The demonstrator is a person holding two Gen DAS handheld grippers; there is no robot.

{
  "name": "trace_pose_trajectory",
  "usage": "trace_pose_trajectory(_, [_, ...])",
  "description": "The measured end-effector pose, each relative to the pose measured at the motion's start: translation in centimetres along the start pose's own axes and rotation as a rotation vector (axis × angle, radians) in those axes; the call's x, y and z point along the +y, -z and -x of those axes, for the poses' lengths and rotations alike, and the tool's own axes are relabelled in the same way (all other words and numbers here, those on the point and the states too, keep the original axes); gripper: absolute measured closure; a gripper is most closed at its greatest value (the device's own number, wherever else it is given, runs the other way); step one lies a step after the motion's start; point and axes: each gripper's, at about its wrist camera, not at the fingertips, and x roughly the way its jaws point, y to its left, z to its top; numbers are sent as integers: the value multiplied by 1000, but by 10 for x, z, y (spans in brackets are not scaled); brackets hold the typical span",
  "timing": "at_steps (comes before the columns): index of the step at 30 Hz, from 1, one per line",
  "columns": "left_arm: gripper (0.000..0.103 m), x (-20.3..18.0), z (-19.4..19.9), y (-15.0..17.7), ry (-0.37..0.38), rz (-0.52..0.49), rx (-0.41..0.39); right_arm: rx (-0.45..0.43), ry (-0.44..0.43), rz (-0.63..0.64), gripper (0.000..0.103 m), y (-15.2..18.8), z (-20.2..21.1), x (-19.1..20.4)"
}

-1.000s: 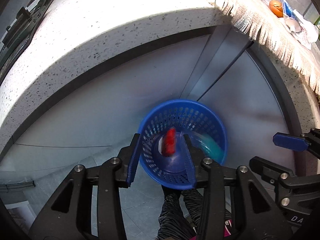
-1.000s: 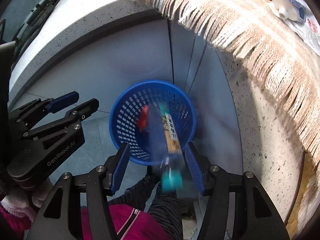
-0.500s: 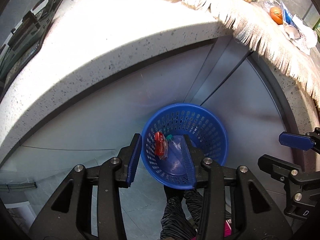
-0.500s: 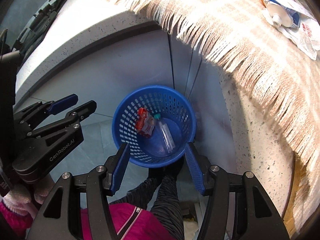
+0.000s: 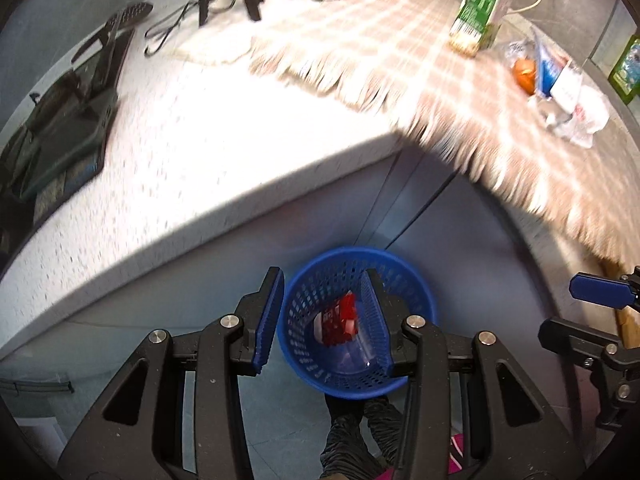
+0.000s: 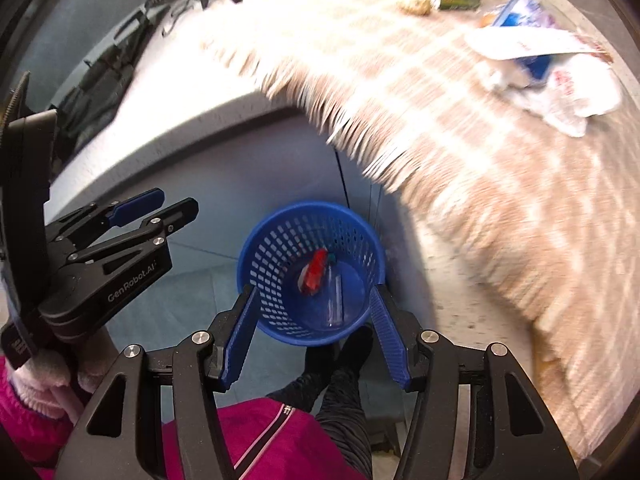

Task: Collect trash
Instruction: 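Raise both tools back over the cloth toward the carton and cup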

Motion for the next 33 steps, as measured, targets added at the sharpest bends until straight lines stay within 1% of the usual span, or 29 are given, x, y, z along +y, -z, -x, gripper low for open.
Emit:
trace_pose_trajectory(1, [57, -3, 3, -4, 4, -6, -10, -10, -1, -4, 47, 2, -1, -2])
trace_pose_trajectory(2, [55, -5, 6, -7, 6, -12, -19, -27, -5, -11, 47, 2, 8, -7])
trace_pose_trajectory(6, [55, -18, 21, -25, 17, -33, -55, -78, -13, -44, 47, 3, 24, -22])
trace_pose_trajectory(9, [54, -28, 30, -39, 29, -46, -81, -121, -14, -68, 47, 2, 42, -41])
trace_pose_trajectory(10, [52, -33, 32, -44, 31, -51, -90, -134, -12, -77, 47, 1, 48, -48])
trace_pose_trajectory(12, [44, -41, 35, -54, 35, -58, -110, -161, -13, -101, 45, -1, 58, -62])
trace_pose_trajectory(13, [44, -44, 38, -57, 37, -61, -120, -172, -13, -110, 43, 1, 56, -65])
trace_pose_trajectory(17, [43, -56, 42, -79, 43, -77, -146, -226, -13, -168, 42, -5, 69, -95])
trace_pose_trajectory(20, [43, -64, 45, -93, 51, -86, -164, -263, -16, -221, 42, -14, 81, -125])
trace_pose_trajectory(24, [37, -79, 48, -112, 65, -101, -186, -303, -3, -268, 42, -28, 91, -153])
trace_pose_trajectory(29, [37, -99, 46, -138, 75, -126, -205, -340, 35, -307, 41, -46, 102, -193])
trace_pose_trajectory(33, [37, -115, 43, -161, 81, -145, -218, -360, 59, -353, 41, -67, 103, -229])
